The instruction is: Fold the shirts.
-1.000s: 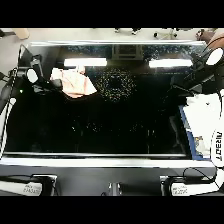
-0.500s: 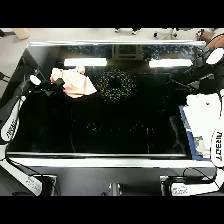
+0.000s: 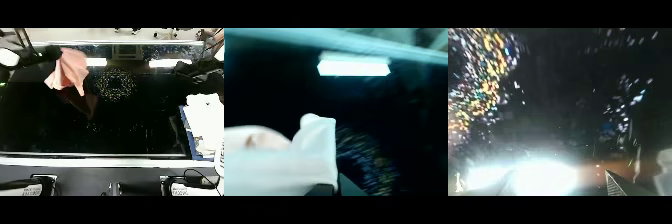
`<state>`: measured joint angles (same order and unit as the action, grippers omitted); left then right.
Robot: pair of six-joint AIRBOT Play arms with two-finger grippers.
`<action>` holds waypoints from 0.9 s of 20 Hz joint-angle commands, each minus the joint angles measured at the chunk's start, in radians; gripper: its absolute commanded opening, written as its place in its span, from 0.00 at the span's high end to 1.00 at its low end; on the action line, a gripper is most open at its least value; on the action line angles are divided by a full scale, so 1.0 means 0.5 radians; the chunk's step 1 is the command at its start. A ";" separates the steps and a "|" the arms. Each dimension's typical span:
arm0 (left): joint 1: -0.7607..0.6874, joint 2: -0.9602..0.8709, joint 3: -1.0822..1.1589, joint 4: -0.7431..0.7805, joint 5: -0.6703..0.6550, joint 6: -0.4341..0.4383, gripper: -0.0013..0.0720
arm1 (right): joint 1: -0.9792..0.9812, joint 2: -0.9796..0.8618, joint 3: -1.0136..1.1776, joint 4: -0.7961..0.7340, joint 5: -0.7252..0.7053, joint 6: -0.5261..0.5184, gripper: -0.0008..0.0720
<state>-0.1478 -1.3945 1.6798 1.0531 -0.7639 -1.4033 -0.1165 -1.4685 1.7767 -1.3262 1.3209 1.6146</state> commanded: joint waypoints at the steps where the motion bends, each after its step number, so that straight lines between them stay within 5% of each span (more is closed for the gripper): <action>1: -0.369 0.391 -0.014 0.095 -0.035 0.113 0.95 | 0.002 0.323 0.018 -0.156 0.140 -0.028 0.21; 8: -0.999 -0.053 -0.565 0.265 -0.058 -0.463 0.95 | 0.002 0.703 0.002 -0.311 0.700 0.053 0.21; 9: -1.060 -0.185 -0.586 0.230 -0.085 -0.494 0.80 | 0.002 0.697 -0.034 -0.303 0.720 0.053 0.21; 10: -1.090 -0.298 -0.563 0.177 -0.174 -0.494 0.27 | 0.002 0.687 -0.078 -0.303 0.717 0.053 0.21; 11: -1.080 -0.378 -0.507 0.151 -0.340 -0.499 0.00 | 0.002 0.662 -0.127 -0.303 0.719 0.053 0.21; 14: -0.839 -0.317 -0.403 0.349 -0.761 -0.483 0.00 | 0.002 0.600 -0.429 -0.117 0.703 0.051 0.07; 18: -0.318 0.022 -0.726 0.596 -1.091 -0.439 0.00 | 0.002 0.597 -1.197 0.372 0.491 -0.079 0.07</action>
<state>-0.4492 -1.4624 1.4097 1.2766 -1.1664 -1.6245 -0.1165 -1.1664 1.4017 -1.3102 1.6272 1.6169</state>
